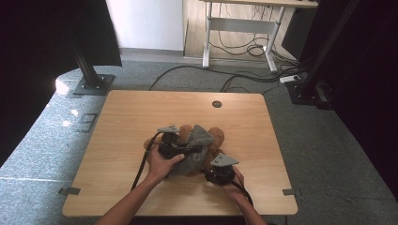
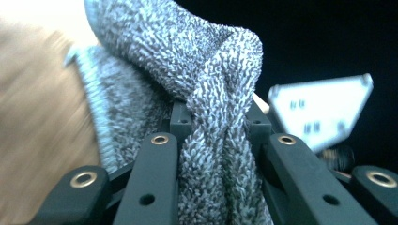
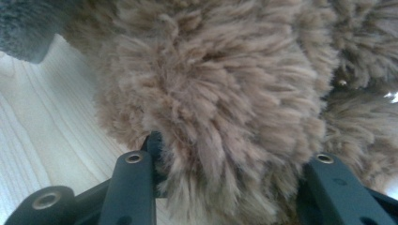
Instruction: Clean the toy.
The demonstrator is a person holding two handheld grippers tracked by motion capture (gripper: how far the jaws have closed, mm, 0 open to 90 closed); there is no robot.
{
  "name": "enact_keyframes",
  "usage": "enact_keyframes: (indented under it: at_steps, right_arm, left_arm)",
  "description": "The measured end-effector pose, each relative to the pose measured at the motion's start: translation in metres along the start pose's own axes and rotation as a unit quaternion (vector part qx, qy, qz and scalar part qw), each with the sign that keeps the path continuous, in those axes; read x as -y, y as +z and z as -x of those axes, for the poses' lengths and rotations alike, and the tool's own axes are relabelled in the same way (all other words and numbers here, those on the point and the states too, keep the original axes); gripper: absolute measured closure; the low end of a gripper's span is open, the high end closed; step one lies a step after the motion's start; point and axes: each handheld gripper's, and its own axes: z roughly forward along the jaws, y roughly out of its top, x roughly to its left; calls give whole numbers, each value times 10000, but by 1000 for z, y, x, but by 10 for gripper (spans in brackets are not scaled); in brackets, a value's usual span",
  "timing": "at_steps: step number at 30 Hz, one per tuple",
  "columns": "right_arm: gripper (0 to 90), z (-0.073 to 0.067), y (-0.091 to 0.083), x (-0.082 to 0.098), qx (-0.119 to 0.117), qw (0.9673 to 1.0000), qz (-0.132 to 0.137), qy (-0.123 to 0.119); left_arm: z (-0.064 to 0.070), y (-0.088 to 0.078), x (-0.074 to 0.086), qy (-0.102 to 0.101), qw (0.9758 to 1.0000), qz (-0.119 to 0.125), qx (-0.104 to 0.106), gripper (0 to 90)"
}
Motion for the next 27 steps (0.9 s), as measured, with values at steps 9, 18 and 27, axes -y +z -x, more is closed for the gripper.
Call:
enact_keyframes:
  at_steps: [9, 18, 27]
  right_arm:
    - [550, -2, 1, 2, 149, 9996, -88, -236]
    - [558, -1, 2, 1, 169, 9997, -147, -71]
    - [559, 0, 2, 0, 162, 9998, -123, -8]
  left_arm:
    - [-19, 45, -17, -560, 9963, -549, -365, 718]
    - [-20, 1, -4, -293, 9956, -572, -676, 723]
    - [-41, -67, 23, -325, 9960, -186, -814, 726]
